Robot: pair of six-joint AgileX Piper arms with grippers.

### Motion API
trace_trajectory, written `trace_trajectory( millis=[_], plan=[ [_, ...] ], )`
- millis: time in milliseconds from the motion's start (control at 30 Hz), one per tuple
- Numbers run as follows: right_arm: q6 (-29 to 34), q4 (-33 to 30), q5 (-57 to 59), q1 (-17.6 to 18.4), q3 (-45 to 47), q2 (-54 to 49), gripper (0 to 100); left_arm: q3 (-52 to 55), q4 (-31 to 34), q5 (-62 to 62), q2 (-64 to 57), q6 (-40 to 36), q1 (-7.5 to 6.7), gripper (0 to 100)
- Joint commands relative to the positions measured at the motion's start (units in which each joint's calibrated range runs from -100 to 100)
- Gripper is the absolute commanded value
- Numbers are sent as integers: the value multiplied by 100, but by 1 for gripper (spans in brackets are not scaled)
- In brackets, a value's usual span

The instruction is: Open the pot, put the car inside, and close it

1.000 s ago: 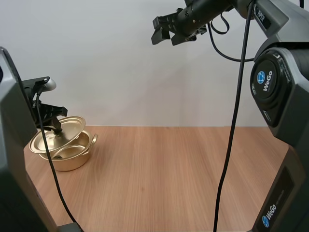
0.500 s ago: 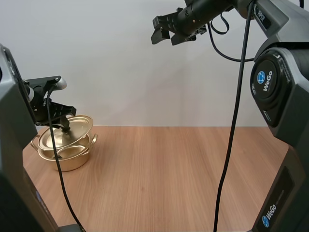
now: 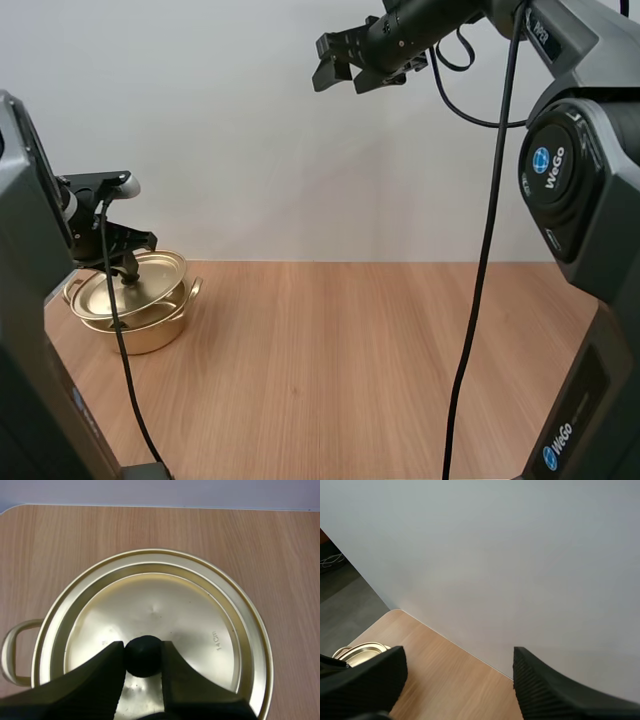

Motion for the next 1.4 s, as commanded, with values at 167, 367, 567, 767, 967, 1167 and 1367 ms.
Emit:
trace_trajectory(
  millis=[167, 367, 567, 767, 967, 1167, 1367],
  plan=[
    [-4, -3, 0, 1, 2, -3, 100, 83, 6, -45, 151, 1, -1, 6],
    [-4, -3, 0, 1, 2, -3, 100, 470, 18, -731, 178, 119, -1, 6],
    [-4, -3, 0, 1, 2, -3, 100, 531, 18, -832, 178, 132, -1, 6],
    [-4, -3, 0, 1, 2, -3, 100, 531, 18, -1025, 178, -105, -1, 14],
    [-4, -3, 0, 1, 2, -3, 100, 531, -66, -977, 178, 284, -12, 75],
    [-4, 10, 0, 1, 2, -3, 100, 531, -205, -1015, 167, 522, -12, 100],
    [-4, 9, 0, 1, 2, -3, 100, 531, -633, -1322, 167, 522, -12, 100]
  ],
)
